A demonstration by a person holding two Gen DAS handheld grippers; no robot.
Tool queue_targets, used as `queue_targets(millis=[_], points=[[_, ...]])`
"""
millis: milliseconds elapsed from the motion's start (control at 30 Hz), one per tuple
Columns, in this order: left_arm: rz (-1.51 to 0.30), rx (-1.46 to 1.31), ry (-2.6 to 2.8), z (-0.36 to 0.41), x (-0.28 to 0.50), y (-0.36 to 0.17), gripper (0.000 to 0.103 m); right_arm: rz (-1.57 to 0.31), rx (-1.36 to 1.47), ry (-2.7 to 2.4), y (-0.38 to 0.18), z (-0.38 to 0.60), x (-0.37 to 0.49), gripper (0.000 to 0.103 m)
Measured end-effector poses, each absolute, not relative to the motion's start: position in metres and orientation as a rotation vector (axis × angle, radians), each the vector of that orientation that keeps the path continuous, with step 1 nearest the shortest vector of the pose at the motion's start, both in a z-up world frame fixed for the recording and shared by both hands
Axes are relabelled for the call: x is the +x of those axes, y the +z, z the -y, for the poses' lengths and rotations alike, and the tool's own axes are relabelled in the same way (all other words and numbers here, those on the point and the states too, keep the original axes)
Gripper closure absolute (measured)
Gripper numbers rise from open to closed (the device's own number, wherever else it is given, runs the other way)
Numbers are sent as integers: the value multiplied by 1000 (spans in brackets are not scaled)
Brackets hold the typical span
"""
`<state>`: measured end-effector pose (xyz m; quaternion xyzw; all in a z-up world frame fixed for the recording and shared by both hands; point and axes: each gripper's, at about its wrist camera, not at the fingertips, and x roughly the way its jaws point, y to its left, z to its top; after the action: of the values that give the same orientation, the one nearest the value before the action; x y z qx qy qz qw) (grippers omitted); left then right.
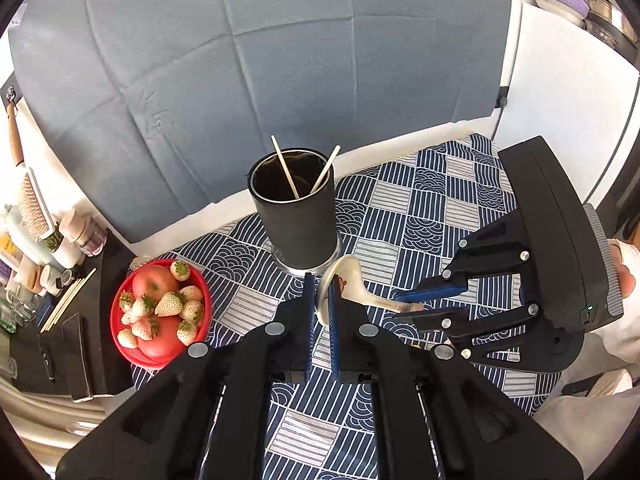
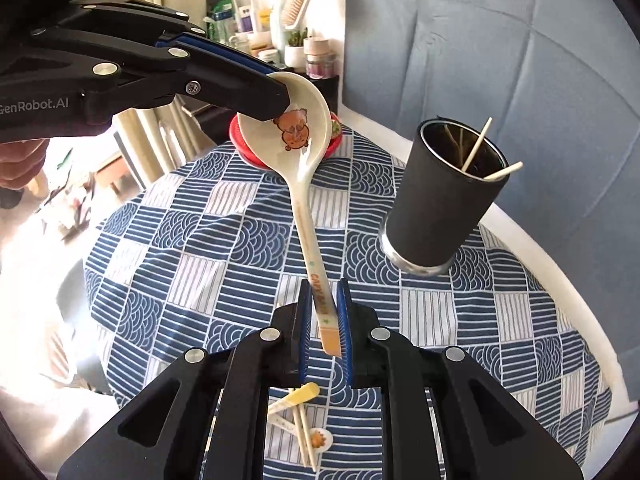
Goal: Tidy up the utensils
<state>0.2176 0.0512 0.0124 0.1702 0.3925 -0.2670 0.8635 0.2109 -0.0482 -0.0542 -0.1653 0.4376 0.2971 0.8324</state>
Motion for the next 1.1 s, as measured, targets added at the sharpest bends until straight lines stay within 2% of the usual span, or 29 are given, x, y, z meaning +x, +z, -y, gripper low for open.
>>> queue_targets(millis=[600,1100], points=[[-786,292,-405,-15,193,45,95,-814,-399,760,-26,87,217,91],[-716,334,-404,13,212,78,94,-729,-398,737,2,106,249,91]])
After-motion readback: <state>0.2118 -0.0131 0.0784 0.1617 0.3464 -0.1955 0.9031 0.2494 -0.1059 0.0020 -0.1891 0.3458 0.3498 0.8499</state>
